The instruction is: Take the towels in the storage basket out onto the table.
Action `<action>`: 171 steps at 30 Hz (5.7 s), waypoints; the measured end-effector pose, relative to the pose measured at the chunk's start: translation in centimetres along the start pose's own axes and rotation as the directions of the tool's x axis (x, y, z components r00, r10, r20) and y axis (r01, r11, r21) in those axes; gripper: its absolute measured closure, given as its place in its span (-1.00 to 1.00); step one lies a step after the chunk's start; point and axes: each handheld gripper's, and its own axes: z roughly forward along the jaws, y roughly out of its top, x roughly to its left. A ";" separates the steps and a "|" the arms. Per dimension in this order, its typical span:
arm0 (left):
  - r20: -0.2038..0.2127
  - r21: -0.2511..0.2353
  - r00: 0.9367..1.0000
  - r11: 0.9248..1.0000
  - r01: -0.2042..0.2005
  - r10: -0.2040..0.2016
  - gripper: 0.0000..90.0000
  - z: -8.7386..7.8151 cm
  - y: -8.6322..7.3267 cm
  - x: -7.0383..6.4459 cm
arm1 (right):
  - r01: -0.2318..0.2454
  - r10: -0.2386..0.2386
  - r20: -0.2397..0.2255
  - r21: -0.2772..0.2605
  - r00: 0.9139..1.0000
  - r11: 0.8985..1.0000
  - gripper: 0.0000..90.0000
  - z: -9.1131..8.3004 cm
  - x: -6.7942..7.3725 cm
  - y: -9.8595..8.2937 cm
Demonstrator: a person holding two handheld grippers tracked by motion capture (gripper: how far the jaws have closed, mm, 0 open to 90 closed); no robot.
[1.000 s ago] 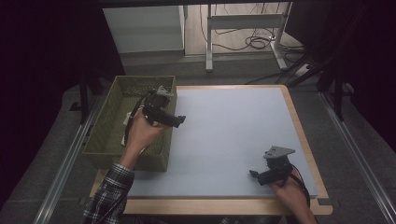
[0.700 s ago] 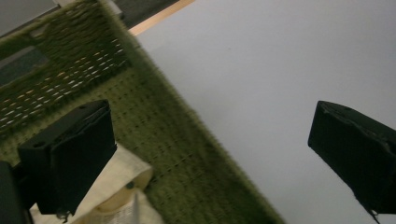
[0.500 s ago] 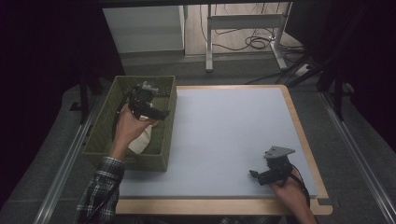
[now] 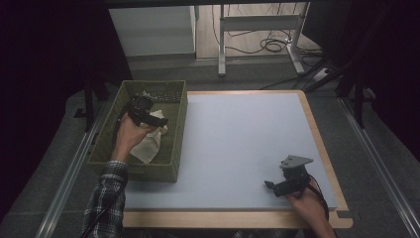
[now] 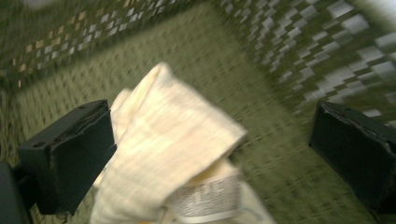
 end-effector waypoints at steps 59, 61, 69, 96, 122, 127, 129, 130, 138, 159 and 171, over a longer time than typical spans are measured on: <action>0.126 0.191 0.989 0.980 0.057 -0.082 0.67 -3.4 0.9 2.5 | 0.001 -0.001 -0.001 0.001 1.000 1.000 -1.00 0.0 0.0 0.0; 0.130 0.180 0.988 0.982 0.057 -0.081 0.67 -4.4 1.1 2.6 | 0.001 -0.001 0.000 0.001 1.000 1.000 -1.00 0.0 0.0 0.0; 0.140 0.161 0.989 0.987 0.030 -0.053 0.66 -7.6 1.7 2.4 | 0.000 0.000 0.000 0.002 1.000 1.000 -1.00 0.0 0.0 0.0; 0.211 0.128 0.975 0.987 -0.102 0.074 0.65 -12.4 7.5 -4.2 | 0.000 0.000 -0.001 0.002 1.000 1.000 -1.00 0.0 0.0 0.0; 0.330 0.086 0.918 0.961 -0.261 0.220 0.64 -8.4 12.3 -13.8 | 0.002 -0.002 -0.004 0.001 1.000 1.000 -1.00 0.0 0.0 0.0; 0.352 0.090 0.902 0.950 -0.298 0.250 0.64 -6.6 12.4 -16.2 | 0.001 -0.001 -0.004 0.002 1.000 1.000 -1.00 0.0 0.0 0.0; 0.361 0.087 0.897 0.948 -0.305 0.256 0.64 -5.8 12.3 -16.9 | 0.001 -0.001 -0.004 0.002 1.000 1.000 -1.00 0.0 0.0 0.0; 0.363 0.091 0.895 0.947 -0.310 0.258 0.64 -5.6 12.2 -17.2 | 0.001 -0.001 -0.004 0.002 1.000 1.000 -1.00 0.0 0.0 0.0; 0.383 0.078 0.884 0.944 -0.321 0.269 0.62 -2.5 11.0 -20.1 | -0.001 0.001 -0.004 0.002 1.000 1.000 -1.00 0.0 0.0 0.0; 0.422 0.031 0.863 0.947 -0.319 0.277 0.53 4.6 7.3 -25.9 | 0.001 -0.001 -0.003 -0.001 1.000 1.000 -1.00 0.0 0.0 0.0; 0.495 -0.084 0.825 0.960 -0.266 0.272 -0.47 4.6 5.4 -26.7 | 0.001 -0.001 -0.005 0.002 1.000 1.000 -0.99 0.0 0.0 0.0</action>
